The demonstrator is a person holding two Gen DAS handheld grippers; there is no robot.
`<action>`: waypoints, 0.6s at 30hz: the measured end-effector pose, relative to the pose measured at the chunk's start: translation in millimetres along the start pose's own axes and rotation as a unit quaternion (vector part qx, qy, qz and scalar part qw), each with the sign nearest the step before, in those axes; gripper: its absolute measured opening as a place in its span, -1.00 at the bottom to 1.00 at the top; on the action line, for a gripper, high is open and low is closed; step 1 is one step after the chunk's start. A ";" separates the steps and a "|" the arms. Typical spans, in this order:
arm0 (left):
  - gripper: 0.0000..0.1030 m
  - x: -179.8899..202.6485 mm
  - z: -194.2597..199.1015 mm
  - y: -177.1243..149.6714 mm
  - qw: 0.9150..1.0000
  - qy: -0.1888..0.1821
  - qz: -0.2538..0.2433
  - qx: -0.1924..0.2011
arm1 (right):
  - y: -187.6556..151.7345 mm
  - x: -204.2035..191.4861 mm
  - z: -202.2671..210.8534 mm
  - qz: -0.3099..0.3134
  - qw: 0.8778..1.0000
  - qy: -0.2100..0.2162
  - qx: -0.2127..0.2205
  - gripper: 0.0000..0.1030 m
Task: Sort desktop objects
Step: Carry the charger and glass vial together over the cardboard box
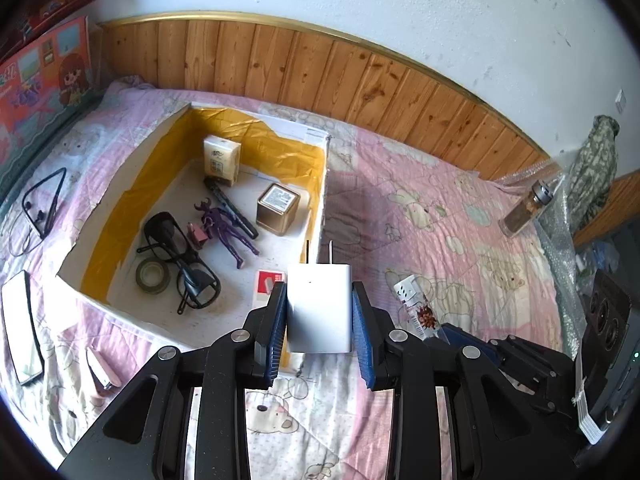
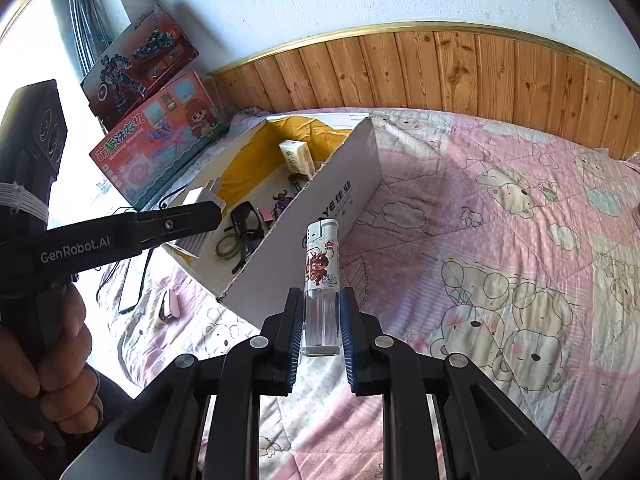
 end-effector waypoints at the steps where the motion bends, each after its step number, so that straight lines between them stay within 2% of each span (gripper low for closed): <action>1: -0.39 -3.3 1.1 2.1 1.000 0.000 0.002 0.001 | 1.9 -3.4 -0.1 0.003 1.000 0.001 0.001 -0.62; 18: -0.39 -51.4 -3.3 49.7 0.999 0.015 0.030 0.014 | 36.1 -38.8 -16.1 0.040 0.999 0.018 0.005 -0.62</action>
Point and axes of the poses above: each gripper's, at about its wrist camera, not at the fingertips, and z roughly against the way its jaws point, x to its right, y to its top, the point moved 8 cm from there along -z, roughly the way its jaws point, and after that the axes turned 15 degrees about z, right-handed, at the moved point
